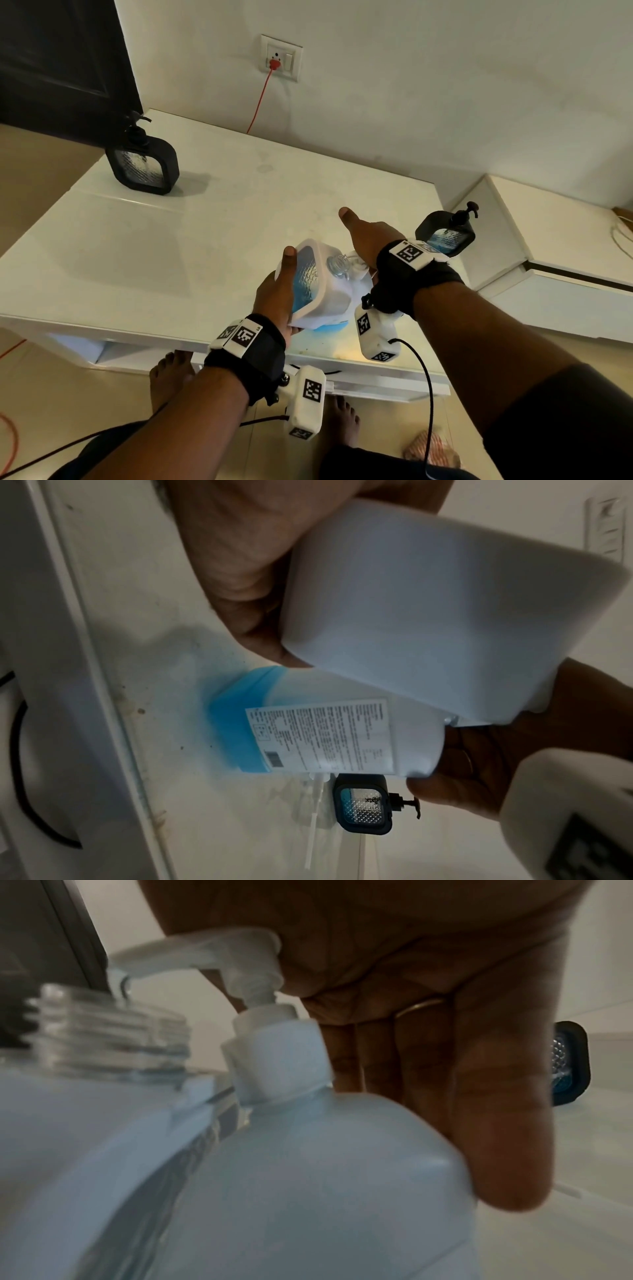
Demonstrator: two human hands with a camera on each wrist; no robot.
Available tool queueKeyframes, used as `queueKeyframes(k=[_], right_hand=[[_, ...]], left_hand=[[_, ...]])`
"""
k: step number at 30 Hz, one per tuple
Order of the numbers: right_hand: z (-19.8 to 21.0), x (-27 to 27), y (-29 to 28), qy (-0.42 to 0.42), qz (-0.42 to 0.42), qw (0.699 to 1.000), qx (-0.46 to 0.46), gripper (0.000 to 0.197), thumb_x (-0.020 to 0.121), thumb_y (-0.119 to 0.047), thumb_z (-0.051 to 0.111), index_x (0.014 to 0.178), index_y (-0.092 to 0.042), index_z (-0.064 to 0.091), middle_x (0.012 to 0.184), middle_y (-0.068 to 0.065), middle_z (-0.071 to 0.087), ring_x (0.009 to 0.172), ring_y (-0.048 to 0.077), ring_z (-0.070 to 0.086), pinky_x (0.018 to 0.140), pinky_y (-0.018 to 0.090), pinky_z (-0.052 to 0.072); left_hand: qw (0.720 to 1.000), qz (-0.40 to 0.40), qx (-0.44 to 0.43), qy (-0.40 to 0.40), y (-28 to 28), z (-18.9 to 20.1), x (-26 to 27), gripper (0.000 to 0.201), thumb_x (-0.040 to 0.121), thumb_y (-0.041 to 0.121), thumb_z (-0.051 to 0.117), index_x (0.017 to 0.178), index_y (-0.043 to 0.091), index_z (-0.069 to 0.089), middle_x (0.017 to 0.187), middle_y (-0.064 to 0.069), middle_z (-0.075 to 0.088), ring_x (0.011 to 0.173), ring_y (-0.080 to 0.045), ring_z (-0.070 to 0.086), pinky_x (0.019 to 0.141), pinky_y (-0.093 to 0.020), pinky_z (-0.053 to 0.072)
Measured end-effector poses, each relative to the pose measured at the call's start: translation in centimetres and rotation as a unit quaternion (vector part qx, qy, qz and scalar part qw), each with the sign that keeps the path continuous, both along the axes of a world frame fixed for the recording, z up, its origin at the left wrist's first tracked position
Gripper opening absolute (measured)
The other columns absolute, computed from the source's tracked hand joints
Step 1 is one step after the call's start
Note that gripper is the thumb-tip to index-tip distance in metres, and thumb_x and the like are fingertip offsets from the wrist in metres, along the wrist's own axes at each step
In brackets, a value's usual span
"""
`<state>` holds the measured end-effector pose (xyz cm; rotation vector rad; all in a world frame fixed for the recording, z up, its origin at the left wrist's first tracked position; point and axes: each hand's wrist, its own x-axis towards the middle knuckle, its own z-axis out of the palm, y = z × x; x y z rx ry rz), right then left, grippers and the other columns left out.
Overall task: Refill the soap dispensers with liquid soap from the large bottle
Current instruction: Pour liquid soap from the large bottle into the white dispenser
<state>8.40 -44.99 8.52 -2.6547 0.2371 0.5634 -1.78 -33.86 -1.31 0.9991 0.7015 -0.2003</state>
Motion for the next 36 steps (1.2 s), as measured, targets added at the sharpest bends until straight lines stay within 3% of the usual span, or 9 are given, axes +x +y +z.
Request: queueKeyframes(k=[4, 9, 14, 17, 19, 20, 26, 31, 36], right_hand=[[-0.4, -0.2, -0.2, -0.021, -0.006, 1.0, -0.022, 0.079, 0.09, -0.078, 0.027, 0.113, -0.012, 0.065, 0.115, 0.012, 0.066, 0.092, 0.029, 0.056, 0.08, 0.034, 0.036], [-0.7, -0.4, -0.4, -0.039, -0.008, 0.999, -0.032, 0.078, 0.091, -0.076, 0.028, 0.119, -0.012, 0.063, 0.116, 0.012, 0.065, 0.092, 0.029, 0.054, 0.079, 0.035, 0.036], [0.0, -0.4, -0.3, -0.01, -0.008, 1.0, 0.001, 0.081, 0.088, -0.081, 0.021, 0.095, -0.012, 0.062, 0.101, 0.011, 0.065, 0.087, 0.029, 0.058, 0.079, 0.034, 0.039], [1.2, -0.5, -0.3, 0.036, -0.003, 0.998, 0.052, 0.088, 0.087, -0.083, 0.017, 0.108, -0.009, 0.06, 0.097, 0.011, 0.062, 0.095, 0.03, 0.06, 0.094, 0.035, 0.042], [1.5, -0.6, -0.2, 0.064, 0.007, 0.996, 0.06, 0.096, 0.086, -0.083, 0.014, 0.13, -0.008, 0.055, 0.12, 0.016, 0.062, 0.115, 0.035, 0.057, 0.109, 0.042, 0.038], [1.6, -0.7, -0.1, 0.072, 0.01, 0.996, 0.057, 0.098, 0.085, -0.084, 0.014, 0.132, -0.009, 0.055, 0.128, 0.018, 0.06, 0.119, 0.036, 0.056, 0.111, 0.045, 0.037], [0.8, -0.7, 0.1, 0.023, 0.005, 0.999, 0.023, 0.077, 0.09, -0.079, 0.018, 0.077, -0.014, 0.056, 0.099, 0.012, 0.065, 0.086, 0.028, 0.06, 0.09, 0.036, 0.045], [-0.3, -0.3, -0.1, -0.009, -0.004, 1.0, 0.0, 0.081, 0.088, -0.081, 0.022, 0.092, -0.012, 0.064, 0.108, 0.013, 0.068, 0.091, 0.031, 0.061, 0.082, 0.035, 0.042], [-0.5, -0.6, -0.2, -0.026, -0.02, 0.999, 0.017, 0.074, 0.086, -0.081, 0.027, 0.084, -0.013, 0.055, 0.097, 0.01, 0.065, 0.09, 0.033, 0.064, 0.09, 0.047, 0.054]], left_hand=[[1.0, 0.001, -0.003, 0.002, 0.1, 0.0, -0.2, 0.089, 0.06, 0.087, 0.051, 0.125, 0.029, 0.067, 0.112, -0.009, 0.077, 0.097, -0.033, 0.074, 0.077, -0.046, 0.063], [1.0, -0.003, -0.001, -0.009, 0.0, 0.3, -0.2, 0.08, 0.069, 0.083, 0.049, 0.124, 0.027, 0.067, 0.112, -0.01, 0.076, 0.094, -0.03, 0.075, 0.067, -0.038, 0.061], [1.0, -0.008, -0.004, -0.009, 0.0, 0.0, -0.2, 0.088, 0.059, 0.089, 0.052, 0.123, 0.03, 0.067, 0.115, -0.01, 0.076, 0.102, -0.034, 0.073, 0.082, -0.05, 0.063], [1.0, 0.002, -0.007, -0.004, 0.0, 0.0, 0.0, 0.089, 0.057, 0.09, 0.054, 0.122, 0.031, 0.068, 0.114, -0.009, 0.076, 0.102, -0.035, 0.073, 0.083, -0.052, 0.063], [1.0, 0.002, -0.009, -0.004, 0.0, 0.2, 0.0, 0.088, 0.058, 0.089, 0.053, 0.122, 0.03, 0.068, 0.114, -0.009, 0.076, 0.102, -0.034, 0.073, 0.081, -0.051, 0.063], [1.0, 0.003, -0.009, -0.005, 0.0, 0.2, 0.0, 0.087, 0.059, 0.089, 0.053, 0.122, 0.03, 0.068, 0.114, -0.009, 0.076, 0.102, -0.034, 0.073, 0.08, -0.05, 0.063], [1.0, 0.002, -0.003, -0.003, 0.0, 0.5, -0.2, 0.079, 0.063, 0.086, 0.051, 0.118, 0.031, 0.067, 0.113, -0.009, 0.075, 0.099, -0.033, 0.072, 0.075, -0.043, 0.062], [1.0, 0.004, 0.002, 0.0, 0.0, 0.4, -0.2, 0.072, 0.076, 0.084, 0.049, 0.12, 0.029, 0.067, 0.111, -0.008, 0.075, 0.097, -0.031, 0.072, 0.074, -0.042, 0.062], [1.0, 0.0, 0.006, -0.003, 0.1, 0.1, 0.0, 0.087, 0.06, 0.087, 0.049, 0.124, 0.03, 0.065, 0.113, -0.009, 0.075, 0.099, -0.032, 0.072, 0.083, -0.048, 0.062]])
